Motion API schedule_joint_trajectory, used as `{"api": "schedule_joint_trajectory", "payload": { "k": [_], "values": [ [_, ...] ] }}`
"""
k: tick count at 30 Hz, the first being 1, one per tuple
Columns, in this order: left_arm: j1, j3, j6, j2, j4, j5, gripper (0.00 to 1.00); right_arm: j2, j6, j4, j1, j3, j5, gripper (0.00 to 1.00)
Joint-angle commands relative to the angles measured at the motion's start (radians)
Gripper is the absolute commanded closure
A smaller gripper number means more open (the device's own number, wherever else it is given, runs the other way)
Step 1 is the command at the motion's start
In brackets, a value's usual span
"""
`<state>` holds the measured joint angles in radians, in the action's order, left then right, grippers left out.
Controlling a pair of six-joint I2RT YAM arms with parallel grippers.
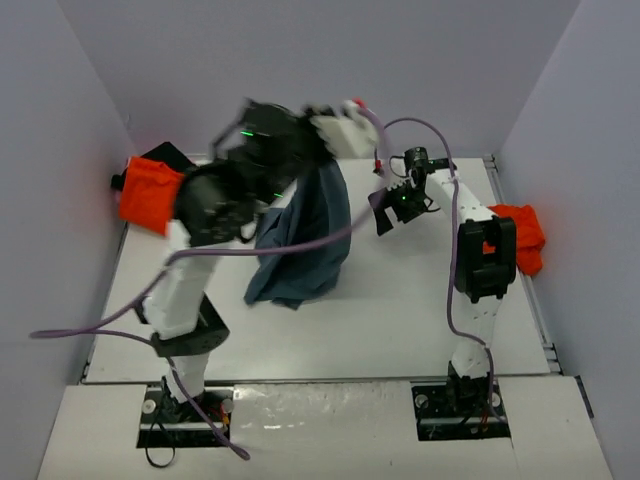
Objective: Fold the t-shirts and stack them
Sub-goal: Flatten out the tshirt
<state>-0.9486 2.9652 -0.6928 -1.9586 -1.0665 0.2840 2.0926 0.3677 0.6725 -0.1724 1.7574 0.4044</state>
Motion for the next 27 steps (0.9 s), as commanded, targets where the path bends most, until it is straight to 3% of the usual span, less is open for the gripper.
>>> {"api": "schedule_joint_trajectory", "payload": {
  "k": [1,5,11,17,27],
  "values": [
    [0.235,0.019,0.007,0.381,0.136,0.073,1.00,-0.068,0.019,0.009,0.018,0.052,-0.010,0.06],
    [0.322,-0.115,-0.045,0.551,0.115,0.101,1.00,-0.071,0.020,0.010,0.025,0.082,0.010,0.06],
    [0.380,-0.292,-0.110,0.653,0.043,0.088,1.00,-0.037,-0.005,0.021,0.007,0.134,0.053,0.06],
    [0.401,-0.372,-0.029,0.621,-0.012,-0.013,1.00,-0.051,0.018,0.055,-0.035,0.146,0.053,0.05],
    [0.401,-0.549,-0.074,0.496,0.073,0.072,1.00,-0.035,0.050,0.064,-0.073,0.161,0.055,0.05]
  ]
}}
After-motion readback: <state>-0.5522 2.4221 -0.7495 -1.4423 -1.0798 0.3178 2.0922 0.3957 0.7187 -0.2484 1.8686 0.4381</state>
